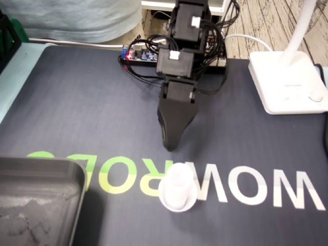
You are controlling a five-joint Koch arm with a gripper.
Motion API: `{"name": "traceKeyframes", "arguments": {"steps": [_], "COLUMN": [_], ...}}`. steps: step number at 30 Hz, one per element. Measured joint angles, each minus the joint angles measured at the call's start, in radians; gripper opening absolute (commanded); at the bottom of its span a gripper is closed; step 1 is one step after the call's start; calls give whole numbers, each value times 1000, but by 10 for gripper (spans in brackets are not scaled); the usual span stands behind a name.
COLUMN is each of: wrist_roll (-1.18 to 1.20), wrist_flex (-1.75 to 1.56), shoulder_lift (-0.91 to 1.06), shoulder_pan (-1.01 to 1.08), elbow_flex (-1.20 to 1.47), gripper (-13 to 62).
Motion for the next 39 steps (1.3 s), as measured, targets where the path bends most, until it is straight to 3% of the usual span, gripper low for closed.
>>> {"name": "traceKeyframes", "arguments": {"steps": [9,18,24,31,39], "wrist_roll": [-259,-977,-1141,-1236,-1261], "wrist_flex": [-43,-430,-551,-936,-940], "shoulder_lift": [0,-2,-38,-348,-445], "shoulder_pan": [21,26,28,20,-25], "elbow_flex": [-67,-83,-71,-46,-48], "gripper": [339,333,325,325,325]}}
